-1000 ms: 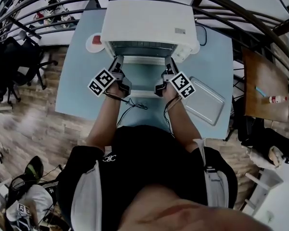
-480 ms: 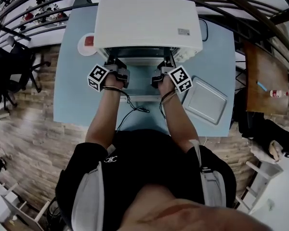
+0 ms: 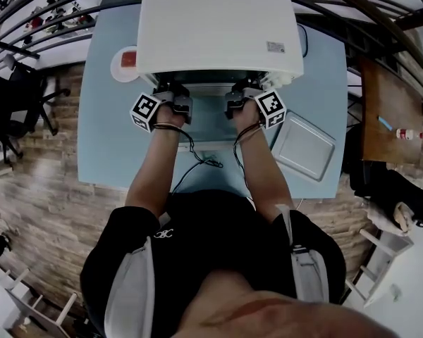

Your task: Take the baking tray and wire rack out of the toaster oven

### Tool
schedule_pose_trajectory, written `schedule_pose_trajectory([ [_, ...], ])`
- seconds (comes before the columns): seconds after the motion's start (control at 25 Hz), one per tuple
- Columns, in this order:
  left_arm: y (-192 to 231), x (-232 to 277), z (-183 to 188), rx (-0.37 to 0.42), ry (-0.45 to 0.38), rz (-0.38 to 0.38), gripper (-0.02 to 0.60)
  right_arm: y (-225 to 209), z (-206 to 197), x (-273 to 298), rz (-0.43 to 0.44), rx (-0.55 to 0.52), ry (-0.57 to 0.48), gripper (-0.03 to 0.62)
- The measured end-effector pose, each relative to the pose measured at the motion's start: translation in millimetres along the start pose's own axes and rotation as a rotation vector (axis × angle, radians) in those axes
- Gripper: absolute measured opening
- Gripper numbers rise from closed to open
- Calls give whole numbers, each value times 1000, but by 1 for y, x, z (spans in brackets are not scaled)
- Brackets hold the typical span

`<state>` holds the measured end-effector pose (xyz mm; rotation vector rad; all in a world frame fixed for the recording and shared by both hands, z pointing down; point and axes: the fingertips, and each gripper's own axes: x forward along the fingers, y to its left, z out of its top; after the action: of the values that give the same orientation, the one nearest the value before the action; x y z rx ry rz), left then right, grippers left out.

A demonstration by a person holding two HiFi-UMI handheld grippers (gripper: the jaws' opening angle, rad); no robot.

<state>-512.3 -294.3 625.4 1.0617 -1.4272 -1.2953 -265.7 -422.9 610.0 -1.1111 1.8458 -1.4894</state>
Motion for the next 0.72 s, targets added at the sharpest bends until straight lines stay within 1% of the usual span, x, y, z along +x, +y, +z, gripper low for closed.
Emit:
schedule_pose_trajectory([
  [0.12, -2, 7, 0, -13, -7, -15, 138, -2, 5, 6, 2, 37, -19, 121],
  [0.16, -2, 10, 0, -24, -12, -15, 137, -2, 6, 8, 2, 44, -23, 109],
  [0.28, 1, 17, 4, -65, -45, -12, 112, -1, 4, 13, -3, 57, -23, 75],
  [0.4, -4, 16, 4, -43, -69, -29, 70, -2, 0, 14, -8, 80, -14, 15],
  [0.48, -7, 15, 1, -26, -81, -41, 29, -5, 1, 12, -3, 92, -5, 15],
  [0.72, -3, 5, 0, -60, -83, -44, 18, -8, -2, 2, 20, 94, 37, 11],
])
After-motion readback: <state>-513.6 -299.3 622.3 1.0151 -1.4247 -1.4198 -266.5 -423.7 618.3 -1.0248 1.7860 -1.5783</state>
